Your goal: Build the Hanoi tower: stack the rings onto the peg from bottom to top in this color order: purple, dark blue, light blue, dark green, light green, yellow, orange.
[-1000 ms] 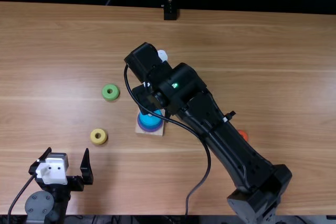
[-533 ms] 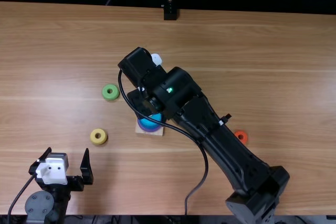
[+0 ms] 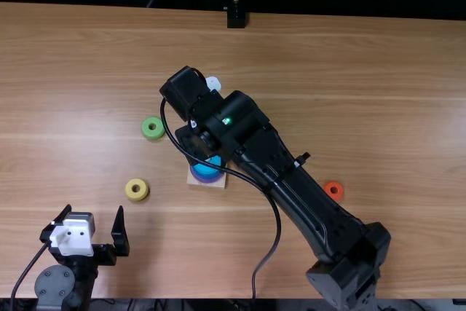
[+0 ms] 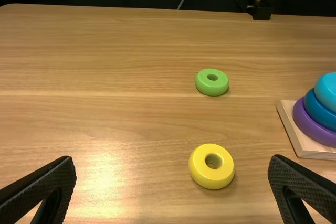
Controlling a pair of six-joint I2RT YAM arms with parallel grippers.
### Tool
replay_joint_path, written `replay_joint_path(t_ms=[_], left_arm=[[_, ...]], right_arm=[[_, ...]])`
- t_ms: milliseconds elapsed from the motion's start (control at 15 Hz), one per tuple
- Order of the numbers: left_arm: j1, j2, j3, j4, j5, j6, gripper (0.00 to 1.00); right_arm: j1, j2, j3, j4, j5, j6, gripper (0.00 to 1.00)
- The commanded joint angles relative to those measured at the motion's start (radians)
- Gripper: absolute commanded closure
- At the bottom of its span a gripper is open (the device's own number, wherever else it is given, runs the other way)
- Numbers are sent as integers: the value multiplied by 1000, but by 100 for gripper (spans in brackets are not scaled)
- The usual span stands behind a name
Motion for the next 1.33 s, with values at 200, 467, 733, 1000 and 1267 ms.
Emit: replay_joint_path(t_ms=[200,467,733,1000,1267], left_arm=[[-3,-15,-105,-82,0,11,0],[-3,-15,-105,-82,0,13,0],[-3,-15,-105,-82,0,13,0],[-3,-15,-105,-82,2,13,0],[-3,-15,-105,-82,0,13,0]], right_arm=[[3,14,18,-3,7,6,14],[3,13,21,-3,9,2,0],[0,7,31,15,9,4,0],[-32,-4,13,142,5,4,0],[-193,-137,-111,295,4,-2,0]])
